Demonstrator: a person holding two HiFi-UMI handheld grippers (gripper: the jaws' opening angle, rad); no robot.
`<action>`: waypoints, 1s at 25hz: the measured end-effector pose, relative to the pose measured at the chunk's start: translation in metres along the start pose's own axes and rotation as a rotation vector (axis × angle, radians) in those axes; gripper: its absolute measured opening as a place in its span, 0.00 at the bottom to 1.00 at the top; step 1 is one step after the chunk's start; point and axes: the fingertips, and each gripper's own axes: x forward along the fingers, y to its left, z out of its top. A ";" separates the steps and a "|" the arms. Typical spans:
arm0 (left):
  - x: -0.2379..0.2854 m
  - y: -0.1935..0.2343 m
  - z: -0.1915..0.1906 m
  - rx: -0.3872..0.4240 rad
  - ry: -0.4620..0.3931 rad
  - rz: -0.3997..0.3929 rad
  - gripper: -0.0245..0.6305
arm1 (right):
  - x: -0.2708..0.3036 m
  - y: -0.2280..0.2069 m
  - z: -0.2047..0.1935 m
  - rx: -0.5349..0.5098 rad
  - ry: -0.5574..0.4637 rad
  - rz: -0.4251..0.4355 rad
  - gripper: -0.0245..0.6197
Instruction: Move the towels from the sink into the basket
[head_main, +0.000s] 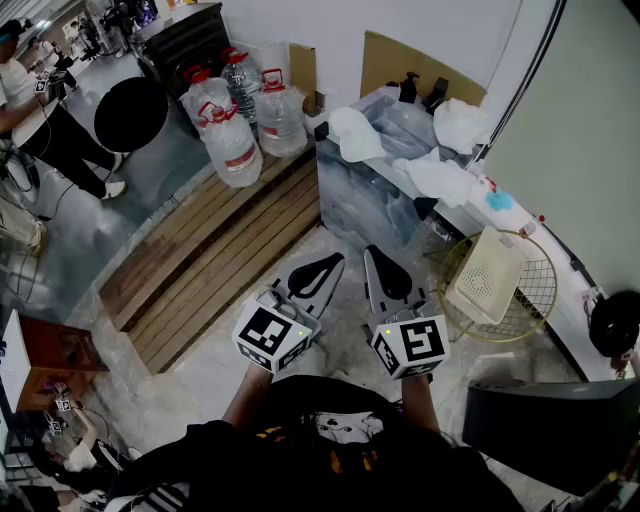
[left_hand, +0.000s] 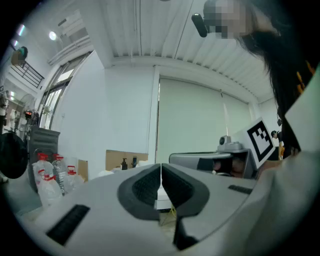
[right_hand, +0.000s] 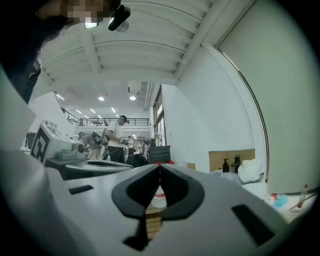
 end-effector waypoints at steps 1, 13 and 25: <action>0.001 0.003 0.001 0.001 -0.001 -0.002 0.05 | 0.003 -0.001 0.000 0.000 0.001 0.000 0.05; 0.013 0.057 0.006 -0.003 -0.015 -0.021 0.05 | 0.059 -0.001 0.001 0.017 0.001 -0.008 0.05; 0.015 0.145 0.006 0.011 -0.027 -0.076 0.05 | 0.150 0.013 -0.004 0.008 0.006 -0.053 0.05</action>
